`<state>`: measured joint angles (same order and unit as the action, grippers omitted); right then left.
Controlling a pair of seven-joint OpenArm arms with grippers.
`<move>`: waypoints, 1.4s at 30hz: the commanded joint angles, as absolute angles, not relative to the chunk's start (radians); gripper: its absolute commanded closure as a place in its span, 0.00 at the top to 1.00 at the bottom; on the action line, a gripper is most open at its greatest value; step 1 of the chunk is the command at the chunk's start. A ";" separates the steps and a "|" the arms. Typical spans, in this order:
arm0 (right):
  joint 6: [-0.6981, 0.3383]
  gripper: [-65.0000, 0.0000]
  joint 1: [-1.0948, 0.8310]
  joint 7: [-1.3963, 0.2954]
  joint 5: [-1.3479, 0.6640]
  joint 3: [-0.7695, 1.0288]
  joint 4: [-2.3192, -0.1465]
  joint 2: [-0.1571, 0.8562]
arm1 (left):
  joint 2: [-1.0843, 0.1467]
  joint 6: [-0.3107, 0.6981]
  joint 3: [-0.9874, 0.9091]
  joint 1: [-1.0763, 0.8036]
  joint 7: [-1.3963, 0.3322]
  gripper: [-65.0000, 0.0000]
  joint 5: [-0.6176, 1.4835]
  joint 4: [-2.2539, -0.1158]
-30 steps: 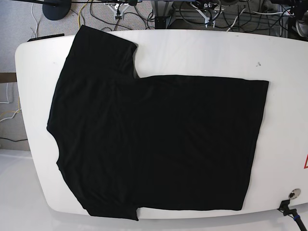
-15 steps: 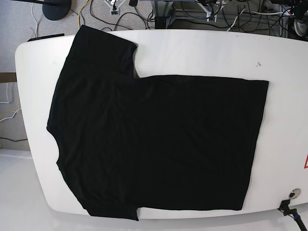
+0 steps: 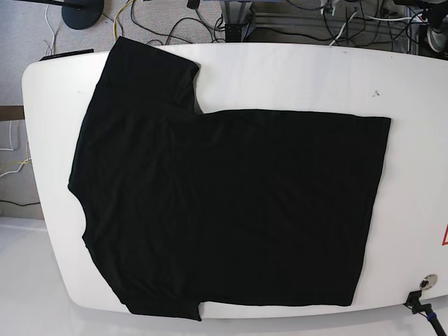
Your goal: Fold the T-shirt properly
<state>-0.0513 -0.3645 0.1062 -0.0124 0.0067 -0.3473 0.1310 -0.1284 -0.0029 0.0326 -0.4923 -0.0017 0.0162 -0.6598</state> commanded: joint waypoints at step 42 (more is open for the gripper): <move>-0.005 0.00 -1.164 -0.145 -0.102 0.421 -1.823 0.414 | -0.357 0.040 0.110 -1.164 -0.051 0.00 -0.064 -1.984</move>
